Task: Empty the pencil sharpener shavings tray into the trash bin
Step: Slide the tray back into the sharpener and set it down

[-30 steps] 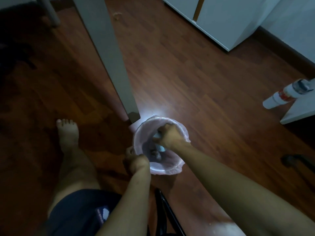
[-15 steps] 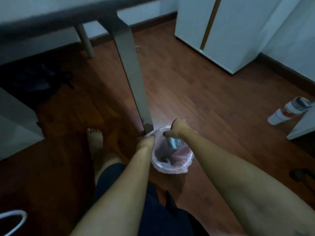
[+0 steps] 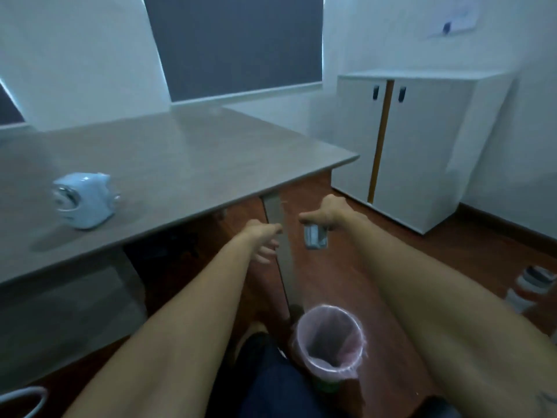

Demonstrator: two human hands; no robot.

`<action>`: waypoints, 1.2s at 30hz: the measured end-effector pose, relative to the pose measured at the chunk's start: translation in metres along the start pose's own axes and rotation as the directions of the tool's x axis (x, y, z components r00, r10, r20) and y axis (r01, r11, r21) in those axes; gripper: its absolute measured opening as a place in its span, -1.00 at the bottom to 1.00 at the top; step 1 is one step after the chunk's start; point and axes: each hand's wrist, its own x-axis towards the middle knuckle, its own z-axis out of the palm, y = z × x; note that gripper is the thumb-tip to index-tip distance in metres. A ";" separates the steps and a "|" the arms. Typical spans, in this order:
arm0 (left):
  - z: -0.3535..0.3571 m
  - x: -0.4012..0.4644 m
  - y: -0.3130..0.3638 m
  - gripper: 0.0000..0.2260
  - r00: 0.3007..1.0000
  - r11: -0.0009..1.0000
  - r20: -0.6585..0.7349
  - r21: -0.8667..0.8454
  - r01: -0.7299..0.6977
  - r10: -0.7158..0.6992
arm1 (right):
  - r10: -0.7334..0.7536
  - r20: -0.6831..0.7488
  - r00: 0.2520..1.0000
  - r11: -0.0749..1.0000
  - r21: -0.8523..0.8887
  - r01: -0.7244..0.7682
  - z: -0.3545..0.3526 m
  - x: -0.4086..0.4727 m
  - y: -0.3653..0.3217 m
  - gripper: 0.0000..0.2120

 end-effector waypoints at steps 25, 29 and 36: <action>-0.286 -0.051 -0.065 -0.21 0.525 0.943 -0.797 0.164 -0.289 0.299 | -0.374 0.055 0.926 0.474 0.870 0.140 0.085 -0.023 -0.262 -0.79; -0.290 -0.046 -0.070 -0.47 0.467 0.936 -0.848 0.091 -0.339 0.252 | -0.403 0.073 0.912 0.458 0.879 0.132 0.096 -0.026 -0.270 -0.74; -0.292 -0.074 -0.064 -0.71 0.567 0.823 -0.818 -0.255 -0.508 0.097 | -0.425 0.147 0.893 0.418 0.907 0.050 0.101 -0.048 -0.277 -0.78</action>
